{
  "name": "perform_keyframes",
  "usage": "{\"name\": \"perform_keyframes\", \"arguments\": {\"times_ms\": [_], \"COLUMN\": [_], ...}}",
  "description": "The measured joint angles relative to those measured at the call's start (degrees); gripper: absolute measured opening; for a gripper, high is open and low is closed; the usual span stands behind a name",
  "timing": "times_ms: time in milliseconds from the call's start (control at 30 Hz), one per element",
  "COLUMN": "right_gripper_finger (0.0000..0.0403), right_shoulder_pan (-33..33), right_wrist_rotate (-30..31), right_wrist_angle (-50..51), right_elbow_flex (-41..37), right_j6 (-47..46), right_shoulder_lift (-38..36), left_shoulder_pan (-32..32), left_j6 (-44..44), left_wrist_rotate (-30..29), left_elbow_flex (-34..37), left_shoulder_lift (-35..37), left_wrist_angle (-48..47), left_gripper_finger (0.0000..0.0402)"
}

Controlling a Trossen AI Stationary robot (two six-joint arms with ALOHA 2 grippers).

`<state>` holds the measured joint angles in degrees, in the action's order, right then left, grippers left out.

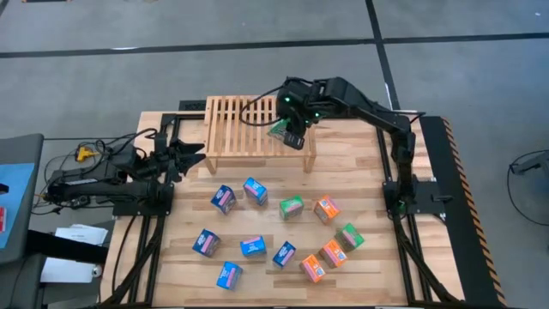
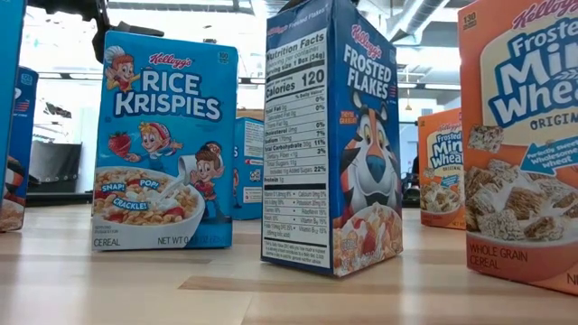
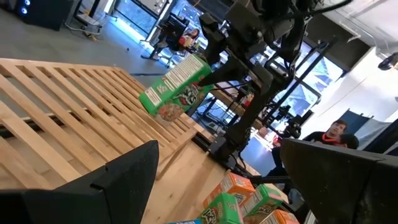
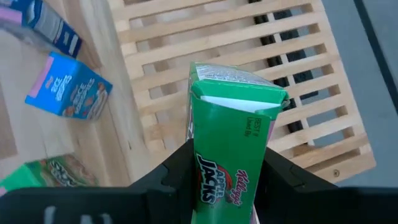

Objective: Stack cereal on shelf
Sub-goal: Put the top right green cereal box on the shelf

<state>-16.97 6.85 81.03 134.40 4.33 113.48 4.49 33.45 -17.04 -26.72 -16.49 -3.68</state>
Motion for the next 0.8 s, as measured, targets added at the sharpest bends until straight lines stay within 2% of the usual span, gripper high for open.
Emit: {"name": "perform_keyframes", "arguments": {"times_ms": [133, 400, 800], "right_gripper_finger": [0.0160, 0.0235, 0.0254], "right_shoulder_pan": [0.87, 0.78, 0.64], "right_wrist_rotate": [1.18, 3.41, 3.52], "right_wrist_angle": [-0.35, -3.09, -7.08], "right_elbow_flex": [0.01, 0.01, 0.01], "right_j6": [1.21, 1.14, 1.08], "right_shoulder_lift": [0.19, 0.19, 0.19], "left_shoulder_pan": [0.00, 0.00, 0.00], "left_j6": [0.23, 0.02, 0.00], "left_wrist_rotate": [0.07, 0.00, -0.07], "left_elbow_flex": [0.00, 0.00, 0.00], "left_shoulder_lift": [0.00, 0.00, 0.00], "left_wrist_angle": [0.03, 0.14, 0.13], "left_gripper_finger": [0.0325, 0.0325, 0.0325]}}
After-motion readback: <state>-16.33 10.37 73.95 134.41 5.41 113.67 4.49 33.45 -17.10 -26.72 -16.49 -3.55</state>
